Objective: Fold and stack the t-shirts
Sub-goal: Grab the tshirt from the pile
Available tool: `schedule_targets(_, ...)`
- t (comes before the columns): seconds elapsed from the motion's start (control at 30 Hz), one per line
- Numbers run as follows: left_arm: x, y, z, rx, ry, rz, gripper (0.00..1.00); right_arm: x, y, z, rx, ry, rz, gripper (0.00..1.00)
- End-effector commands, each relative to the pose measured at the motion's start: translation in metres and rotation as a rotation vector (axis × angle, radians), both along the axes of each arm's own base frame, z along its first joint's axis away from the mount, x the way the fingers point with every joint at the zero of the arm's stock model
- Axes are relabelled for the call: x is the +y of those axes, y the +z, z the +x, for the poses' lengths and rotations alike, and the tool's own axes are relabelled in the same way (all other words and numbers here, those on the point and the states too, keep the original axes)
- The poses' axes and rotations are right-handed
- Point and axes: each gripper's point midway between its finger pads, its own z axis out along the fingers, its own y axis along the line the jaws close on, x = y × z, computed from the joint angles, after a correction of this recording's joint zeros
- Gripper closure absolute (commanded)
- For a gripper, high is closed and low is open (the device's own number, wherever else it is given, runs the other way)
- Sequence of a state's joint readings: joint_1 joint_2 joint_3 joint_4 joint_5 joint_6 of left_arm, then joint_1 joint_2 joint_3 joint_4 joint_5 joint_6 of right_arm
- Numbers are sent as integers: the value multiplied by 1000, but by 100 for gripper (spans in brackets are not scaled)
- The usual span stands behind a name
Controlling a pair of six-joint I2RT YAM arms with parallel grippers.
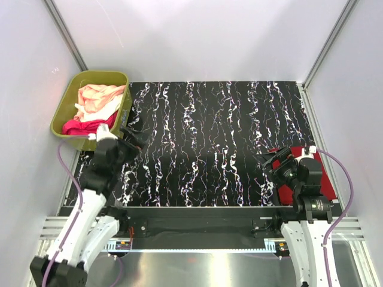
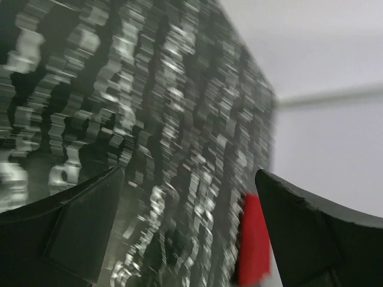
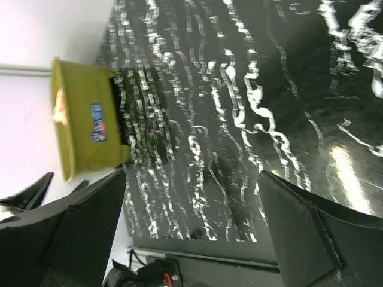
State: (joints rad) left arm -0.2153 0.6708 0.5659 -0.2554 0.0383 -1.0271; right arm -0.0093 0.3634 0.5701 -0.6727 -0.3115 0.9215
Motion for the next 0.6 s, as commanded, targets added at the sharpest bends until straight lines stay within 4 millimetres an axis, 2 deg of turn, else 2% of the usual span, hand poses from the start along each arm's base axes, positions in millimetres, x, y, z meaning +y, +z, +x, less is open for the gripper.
schedule_targets(0.0, 66, -18, -2, 228, 272, 230, 1, -16, 2, -2, 44, -59, -82, 0)
schedule_targets(0.03, 80, -22, 7, 281, 310, 265, 1, -16, 11, 0, 35, -61, -76, 0)
schedule_targets(0.1, 91, -18, 14, 333, 282, 325, 1, -14, 14, 1, 66, -60, -63, 0)
schedule_targets(0.13, 104, -6, 30, 334, 251, 406, 1, -14, 25, 1, 56, -59, -64, 0)
schedule_targets(0.2, 109, -1, 43, 357, 177, 493, 1, -17, 25, 5, 71, -56, -90, 0)
schedule_targets(0.23, 121, 23, 57, 321, 211, 504, 1, -15, 25, 7, 67, -42, -90, 0)
schedule_targets(0.27, 131, 16, 67, 381, 231, 522, 1, -10, 26, 12, 63, -14, -78, 0)
schedule_targets(0.3, 138, 21, 76, 382, 248, 516, 2, -8, 27, 15, 58, 6, -85, 2)
schedule_targets(0.33, 157, 42, 91, 346, 297, 496, 6, -8, 27, 18, 59, 17, -91, 2)
schedule_targets(0.37, 164, 37, 105, 366, 290, 471, 11, -9, 23, 23, 89, 19, -102, 2)
schedule_targets(0.4, 176, 37, 114, 379, 312, 449, 11, -10, 22, 25, 93, 31, -126, 2)
schedule_targets(0.43, 200, 42, 120, 383, 365, 419, 11, -11, 28, 28, 83, 37, -141, 2)
schedule_targets(0.47, 206, 40, 135, 385, 345, 366, 12, -12, 24, 32, 109, 42, -156, 2)
schedule_targets(0.5, 216, 40, 140, 390, 376, 316, 16, -14, 30, 35, 97, 48, -179, 2)
schedule_targets(0.53, 236, 36, 138, 410, 419, 260, 19, -16, 28, 37, 109, 44, -195, 1)
schedule_targets(0.57, 243, 33, 138, 435, 435, 218, 22, -18, 26, 40, 126, 43, -205, 1)
